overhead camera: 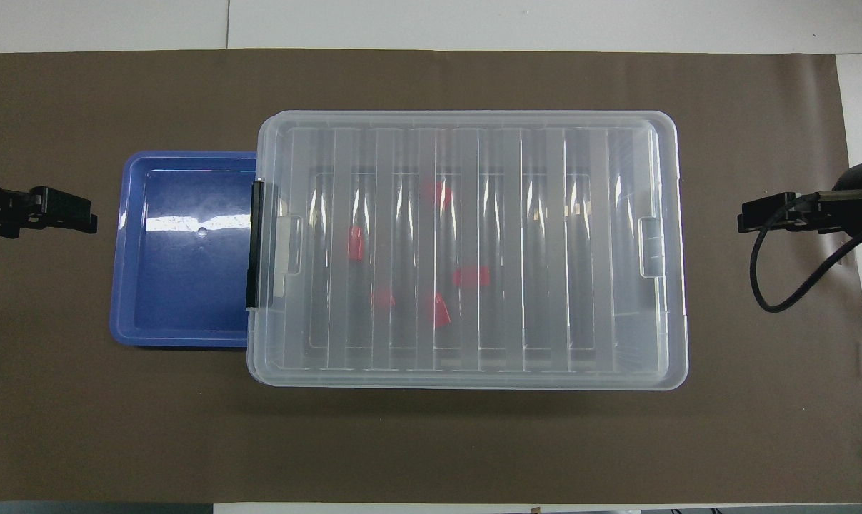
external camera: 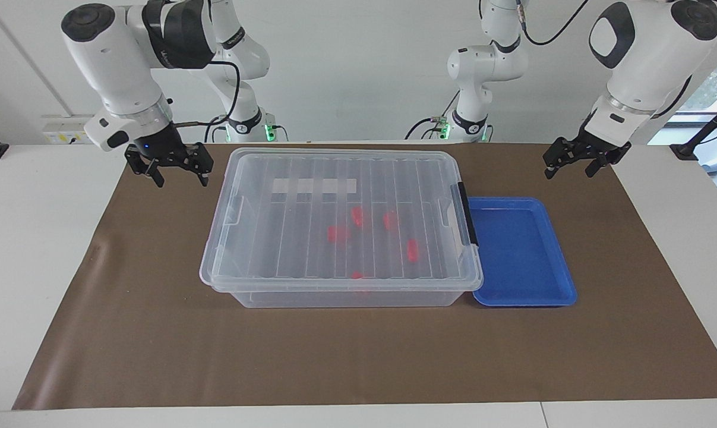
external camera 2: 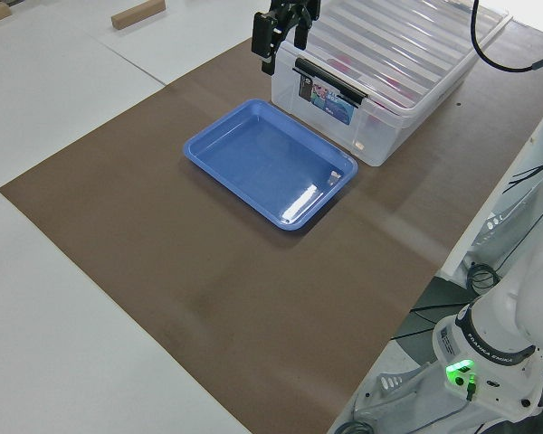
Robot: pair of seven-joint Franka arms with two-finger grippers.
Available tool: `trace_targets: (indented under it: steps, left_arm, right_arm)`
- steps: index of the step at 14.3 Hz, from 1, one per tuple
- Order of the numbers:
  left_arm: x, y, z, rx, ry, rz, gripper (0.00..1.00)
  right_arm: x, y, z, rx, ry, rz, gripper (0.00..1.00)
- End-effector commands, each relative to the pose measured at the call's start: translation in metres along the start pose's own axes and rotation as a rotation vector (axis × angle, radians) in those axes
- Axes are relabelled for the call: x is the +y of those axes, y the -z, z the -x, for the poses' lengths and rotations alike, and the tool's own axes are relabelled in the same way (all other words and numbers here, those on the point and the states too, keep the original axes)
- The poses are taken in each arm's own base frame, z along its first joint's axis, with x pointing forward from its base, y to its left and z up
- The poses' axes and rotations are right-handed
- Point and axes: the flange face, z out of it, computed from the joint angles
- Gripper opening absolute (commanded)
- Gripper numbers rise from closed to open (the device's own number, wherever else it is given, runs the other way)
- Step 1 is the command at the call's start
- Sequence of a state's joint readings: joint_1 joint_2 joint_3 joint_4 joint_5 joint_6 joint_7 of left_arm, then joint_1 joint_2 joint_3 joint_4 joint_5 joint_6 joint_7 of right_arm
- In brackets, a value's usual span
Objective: Place red block in blue tray from box
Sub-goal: 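Reach the right gripper to the clear lid's edge farthest from the tray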
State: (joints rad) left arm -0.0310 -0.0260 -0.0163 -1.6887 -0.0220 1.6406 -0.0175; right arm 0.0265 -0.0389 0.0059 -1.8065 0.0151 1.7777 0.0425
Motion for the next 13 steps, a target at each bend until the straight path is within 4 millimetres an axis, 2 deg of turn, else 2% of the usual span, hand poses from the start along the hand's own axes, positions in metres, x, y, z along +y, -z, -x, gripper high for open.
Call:
trace_targets:
  steps: [1,2,4,7,13]
  left_arm:
    - [-0.003,0.008,0.003,0.001,-0.002,0.013,1.0]
    - [-0.002,0.008,0.003,0.001,-0.002,0.015,1.0]
    - [-0.002,0.008,0.003,0.001,-0.002,0.015,1.0]
    - [-0.003,0.007,0.003,-0.001,-0.002,0.013,1.0]
    - [-0.002,0.008,0.003,0.001,-0.002,0.015,1.0]
  right_arm:
    - [-0.022,-0.026,-0.011,-0.017,-0.04,-0.014,1.0]
    - [-0.027,-0.037,-0.011,-0.023,-0.049,-0.012,1.0]
    - [-0.026,-0.046,-0.012,-0.017,-0.049,-0.012,1.0]
    - [-0.026,-0.079,-0.007,0.003,-0.05,-0.012,1.0]
    - [-0.018,-0.085,-0.004,-0.016,-0.037,-0.006,1.0]
